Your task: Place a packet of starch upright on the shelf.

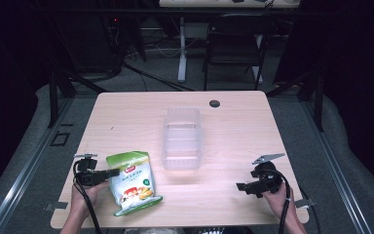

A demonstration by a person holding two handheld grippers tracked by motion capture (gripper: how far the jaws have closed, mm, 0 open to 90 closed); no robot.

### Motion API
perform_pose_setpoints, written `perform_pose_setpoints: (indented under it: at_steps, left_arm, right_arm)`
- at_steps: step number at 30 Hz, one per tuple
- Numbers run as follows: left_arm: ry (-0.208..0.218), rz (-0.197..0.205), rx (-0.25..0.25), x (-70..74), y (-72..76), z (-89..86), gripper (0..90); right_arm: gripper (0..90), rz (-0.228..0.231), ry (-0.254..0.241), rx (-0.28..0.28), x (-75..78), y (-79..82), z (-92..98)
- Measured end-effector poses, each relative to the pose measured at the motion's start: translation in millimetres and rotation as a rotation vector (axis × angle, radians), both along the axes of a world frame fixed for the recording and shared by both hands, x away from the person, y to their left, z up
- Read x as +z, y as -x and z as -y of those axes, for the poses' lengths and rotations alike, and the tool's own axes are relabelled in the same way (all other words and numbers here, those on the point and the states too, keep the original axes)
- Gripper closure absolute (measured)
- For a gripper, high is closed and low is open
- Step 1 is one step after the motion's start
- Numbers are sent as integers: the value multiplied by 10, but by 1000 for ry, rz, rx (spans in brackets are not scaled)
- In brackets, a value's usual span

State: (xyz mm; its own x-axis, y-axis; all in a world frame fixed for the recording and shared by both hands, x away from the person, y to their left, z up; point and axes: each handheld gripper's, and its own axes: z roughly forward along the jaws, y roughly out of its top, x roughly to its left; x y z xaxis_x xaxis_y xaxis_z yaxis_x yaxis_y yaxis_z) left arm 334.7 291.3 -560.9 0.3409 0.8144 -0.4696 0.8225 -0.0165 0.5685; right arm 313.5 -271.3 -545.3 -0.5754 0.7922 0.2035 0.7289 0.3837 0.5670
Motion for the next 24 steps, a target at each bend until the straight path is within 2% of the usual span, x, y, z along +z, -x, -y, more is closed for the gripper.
perform_pose_setpoints:
  at_steps: [6, 7, 12, 13, 16, 19, 24]
  left_arm:
    - [5, 48, 29, 70, 46, 2, 897]
    - [25, 61, 43, 108, 72, -13, 898]
    - [49, 101, 47, 180, 99, -56, 898]
    - [56, 124, 45, 217, 128, -74, 898]
    - [62, 150, 39, 256, 151, -80, 898]
    - [65, 164, 35, 288, 157, -71, 898]
    - [61, 177, 34, 352, 191, -58, 898]
  right_arm:
    - [165, 3, 9, 9, 18, 13, 8]
    - [163, 8, 6, 21, 19, 12, 5]
    - [161, 2, 7, 25, 10, 18, -6]
    - [161, 1, 9, 25, 6, 17, -12]
    - [149, 5, 19, 20, 6, 19, -13]
    - [147, -3, 24, 19, -1, 21, 1]
    - [147, 10, 30, 16, 11, 35, -7]
